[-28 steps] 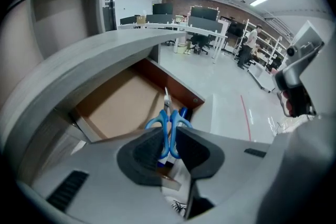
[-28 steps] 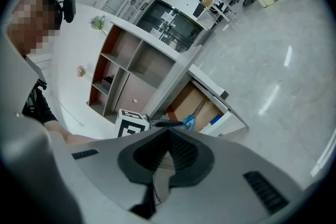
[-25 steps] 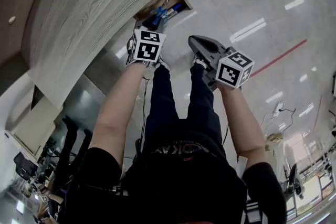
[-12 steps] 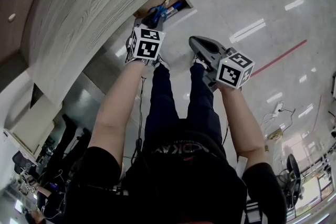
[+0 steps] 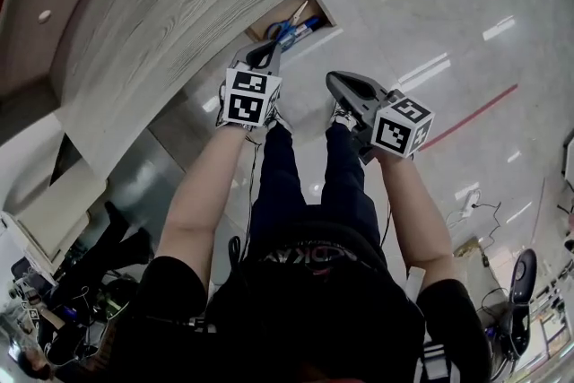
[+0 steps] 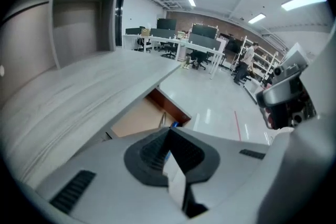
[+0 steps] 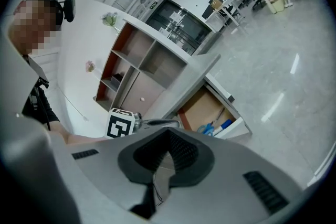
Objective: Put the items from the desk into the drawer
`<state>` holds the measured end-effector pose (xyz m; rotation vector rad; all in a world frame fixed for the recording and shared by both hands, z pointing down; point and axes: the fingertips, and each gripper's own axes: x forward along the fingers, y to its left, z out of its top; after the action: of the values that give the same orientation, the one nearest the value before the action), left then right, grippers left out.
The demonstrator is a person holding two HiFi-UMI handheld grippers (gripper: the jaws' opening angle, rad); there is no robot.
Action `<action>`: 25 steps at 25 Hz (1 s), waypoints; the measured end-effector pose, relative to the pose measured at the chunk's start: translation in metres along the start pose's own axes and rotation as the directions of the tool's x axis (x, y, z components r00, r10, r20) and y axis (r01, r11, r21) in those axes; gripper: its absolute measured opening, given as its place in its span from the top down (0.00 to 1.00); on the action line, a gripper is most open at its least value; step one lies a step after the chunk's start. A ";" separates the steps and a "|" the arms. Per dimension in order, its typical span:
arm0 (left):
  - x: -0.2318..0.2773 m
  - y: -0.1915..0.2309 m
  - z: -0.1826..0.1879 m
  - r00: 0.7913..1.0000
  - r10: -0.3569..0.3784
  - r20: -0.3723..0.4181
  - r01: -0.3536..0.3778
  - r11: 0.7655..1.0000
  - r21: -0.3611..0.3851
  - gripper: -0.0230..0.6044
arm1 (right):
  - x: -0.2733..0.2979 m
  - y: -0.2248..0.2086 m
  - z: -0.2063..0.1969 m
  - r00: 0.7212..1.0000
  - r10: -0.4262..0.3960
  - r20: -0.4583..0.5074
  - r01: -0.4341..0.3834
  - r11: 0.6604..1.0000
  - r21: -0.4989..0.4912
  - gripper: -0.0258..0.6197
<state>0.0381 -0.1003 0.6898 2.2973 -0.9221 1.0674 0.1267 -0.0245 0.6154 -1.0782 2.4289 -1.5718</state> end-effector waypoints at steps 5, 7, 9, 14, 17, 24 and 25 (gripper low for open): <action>-0.040 0.002 0.019 0.995 -0.018 0.100 0.030 0.993 -0.112 0.95 | 0.002 0.021 0.015 1.000 0.027 0.006 -0.027 0.998 -0.052 0.94; -0.057 0.002 0.022 0.991 -0.032 0.132 0.051 0.989 -0.138 0.95 | 0.006 0.030 0.019 0.999 0.039 0.001 -0.039 0.996 -0.079 0.94; -0.078 -0.002 0.023 0.985 -0.057 0.161 0.083 0.983 -0.164 0.95 | 0.008 0.043 0.020 0.999 0.048 -0.006 -0.048 0.993 -0.104 0.94; -0.125 -0.007 0.037 0.963 -0.103 0.249 0.163 0.958 -0.237 0.95 | 0.014 0.078 0.036 0.996 0.094 0.003 -0.092 0.982 -0.165 0.94; -0.148 -0.008 0.055 0.941 -0.126 0.314 0.207 0.948 -0.241 0.95 | 0.020 0.099 0.056 0.991 0.133 0.015 -0.127 0.968 -0.216 0.94; -0.214 -0.029 0.075 0.881 -0.199 0.430 0.326 0.913 -0.245 0.95 | 0.010 0.176 0.066 0.970 0.243 -0.008 -0.234 0.923 -0.304 0.94; -0.220 -0.030 0.078 0.873 -0.201 0.444 0.329 0.915 -0.233 0.95 | 0.008 0.186 0.069 0.966 0.259 -0.011 -0.249 0.914 -0.320 0.94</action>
<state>-0.0075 -0.0440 0.4659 2.3323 -0.8113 0.2957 0.0514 -0.0387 0.4327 -0.7673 2.7318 -1.1036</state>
